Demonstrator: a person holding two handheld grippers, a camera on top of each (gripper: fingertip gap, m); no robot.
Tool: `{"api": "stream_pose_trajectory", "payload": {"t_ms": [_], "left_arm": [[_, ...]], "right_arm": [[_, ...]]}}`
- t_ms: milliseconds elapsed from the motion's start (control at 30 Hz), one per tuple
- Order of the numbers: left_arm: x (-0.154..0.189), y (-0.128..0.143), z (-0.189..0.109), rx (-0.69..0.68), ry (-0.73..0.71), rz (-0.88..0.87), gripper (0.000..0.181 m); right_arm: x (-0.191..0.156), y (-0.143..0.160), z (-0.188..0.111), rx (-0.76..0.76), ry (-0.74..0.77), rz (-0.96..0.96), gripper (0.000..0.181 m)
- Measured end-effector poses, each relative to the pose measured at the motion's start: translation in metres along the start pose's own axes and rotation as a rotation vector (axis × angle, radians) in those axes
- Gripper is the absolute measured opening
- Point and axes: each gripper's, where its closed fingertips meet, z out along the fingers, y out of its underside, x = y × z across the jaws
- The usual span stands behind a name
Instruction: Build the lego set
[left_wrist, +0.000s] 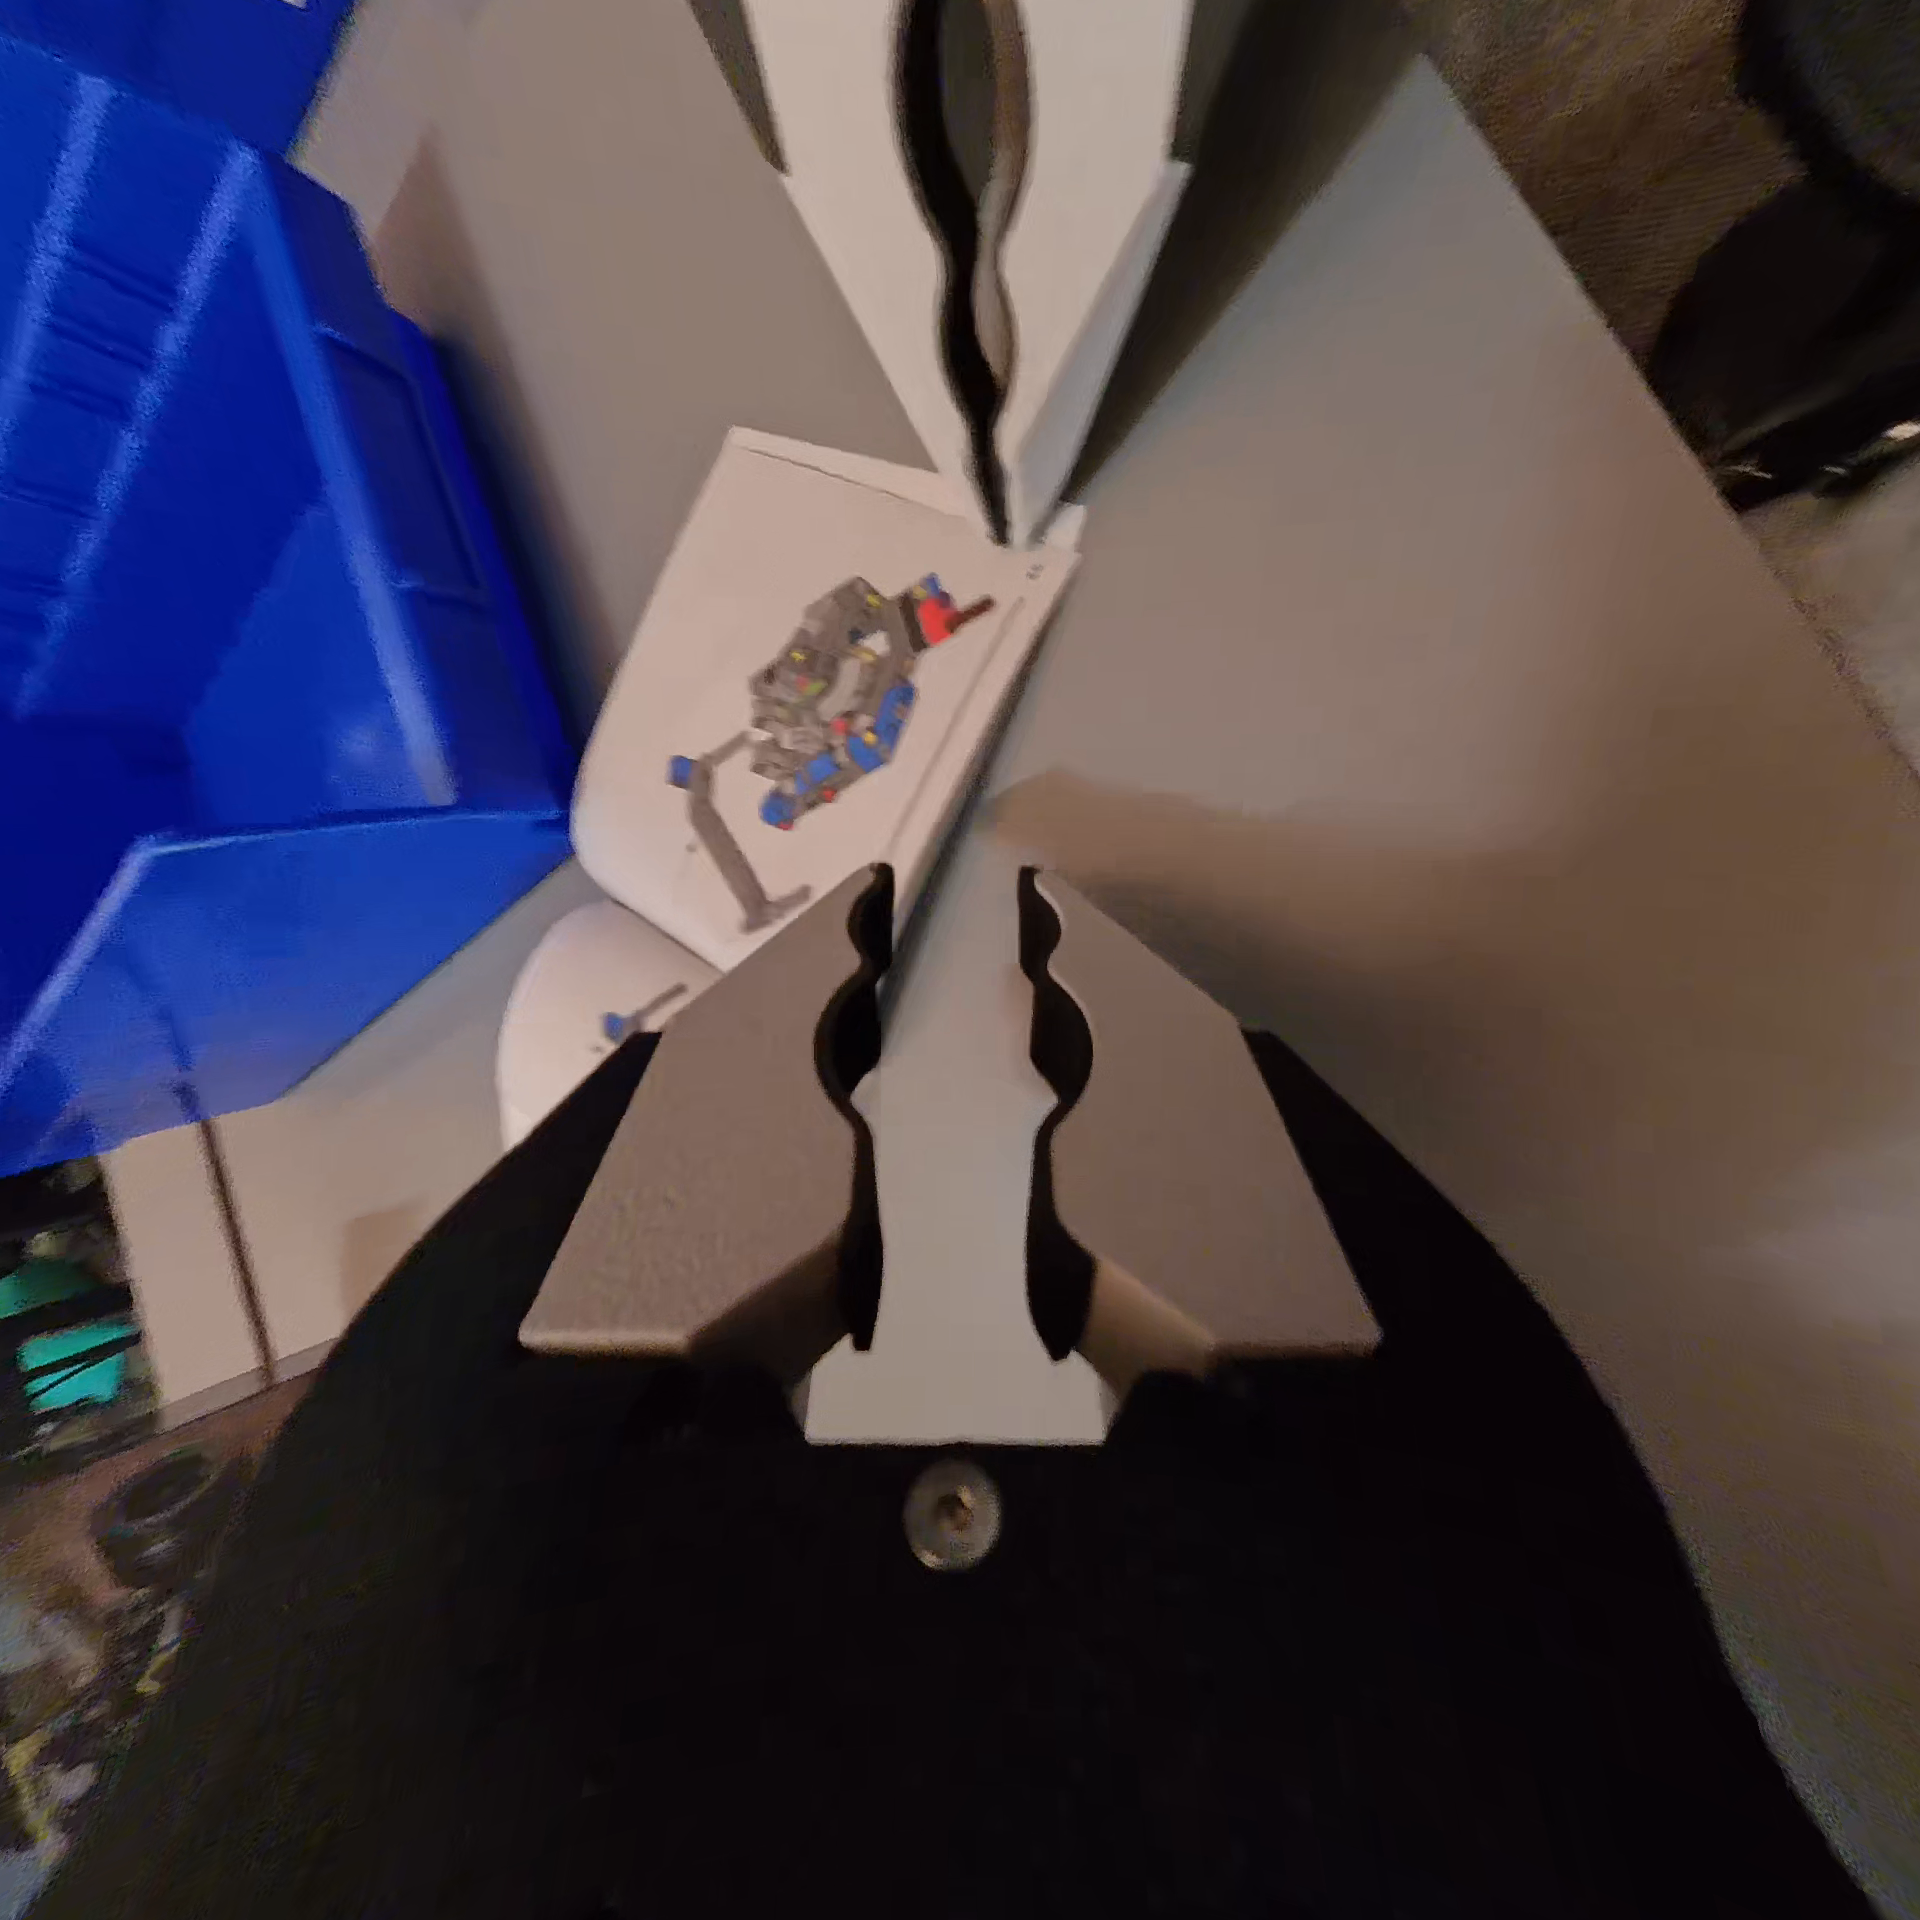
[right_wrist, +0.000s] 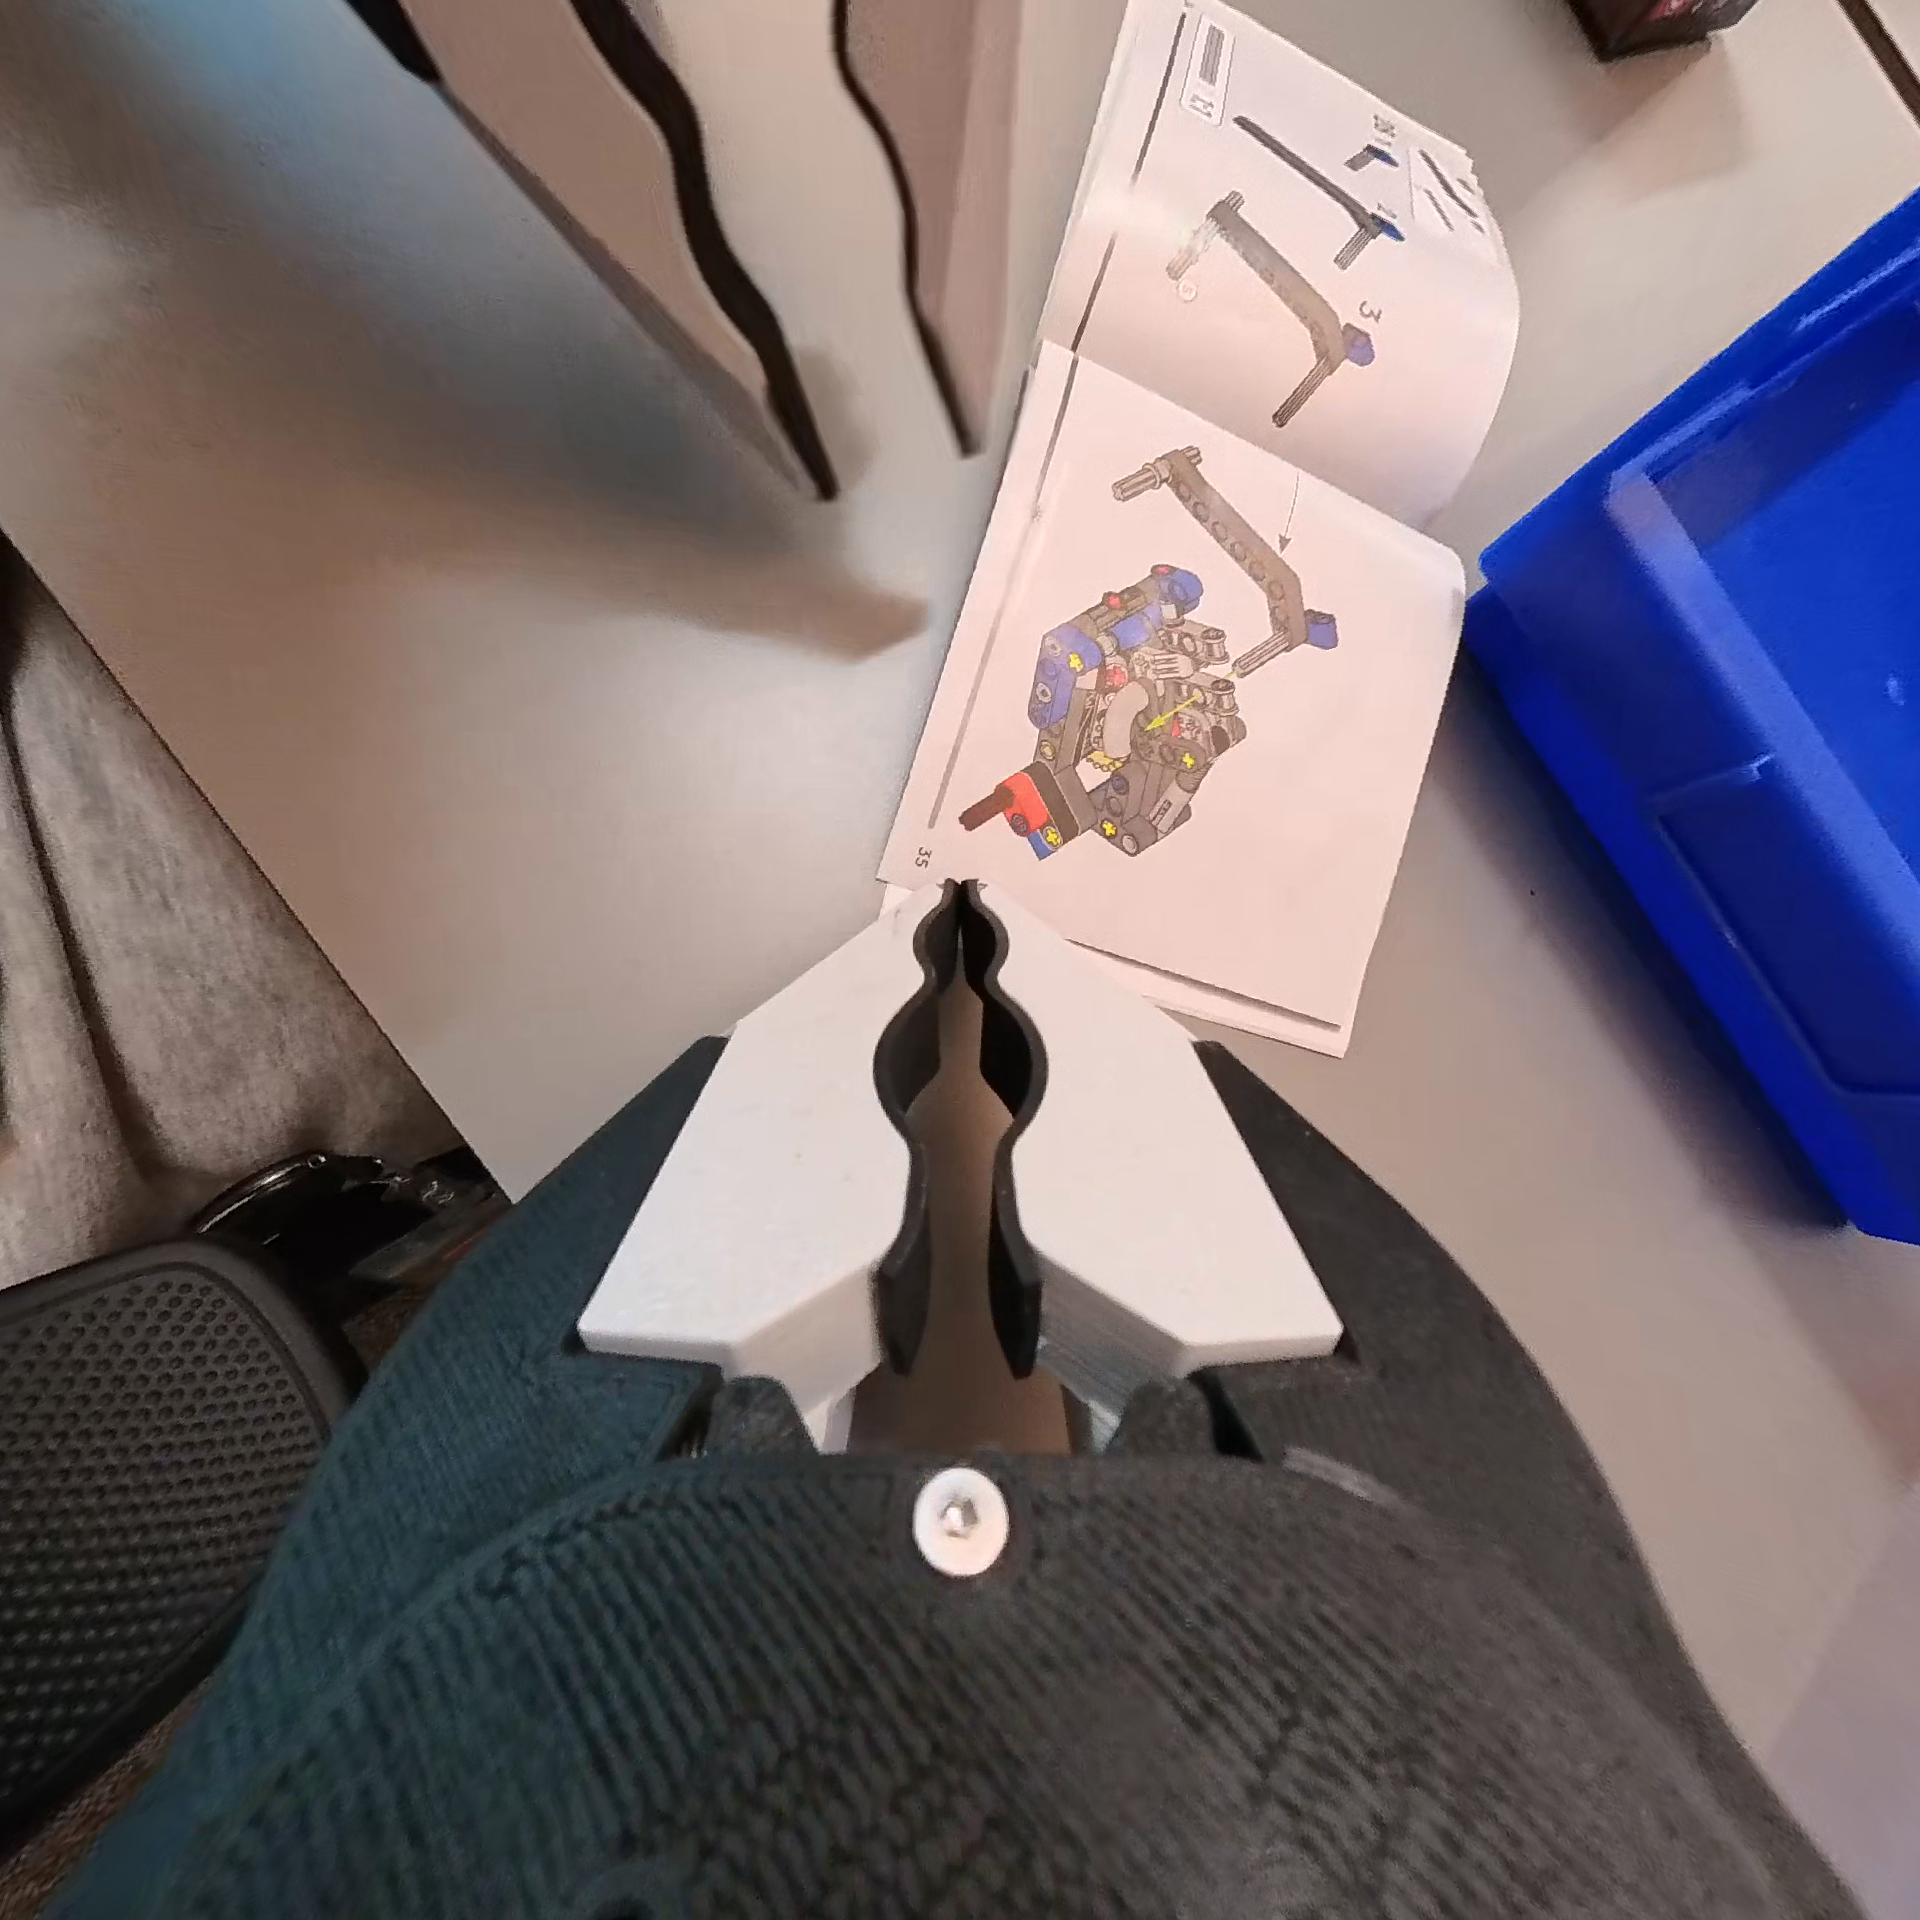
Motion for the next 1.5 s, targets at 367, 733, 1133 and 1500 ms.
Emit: {"api": "stream_pose_trajectory", "payload": {"t_ms": [367, 733, 1133, 1500], "left_arm": [[-0.011, -0.007, 0.024, 0.008, -0.113, 0.099, 0.021], [-0.010, -0.007, 0.023, -0.010, -0.106, 0.113, 0.018], [-0.008, -0.005, 0.023, -0.025, -0.110, 0.134, 0.016], [-0.012, -0.006, 0.018, -0.021, -0.116, 0.104, 0.016]], "right_arm": [[0.000, 0.000, 0.000, 0.014, -0.001, 0.010, 0.000], [0.000, 0.000, 0.000, 0.019, -0.004, 0.009, 0.000], [0.000, 0.000, 0.000, 0.019, -0.006, 0.012, 0.000], [0.000, 0.000, 0.000, 0.010, -0.003, 0.007, 0.000]]}}
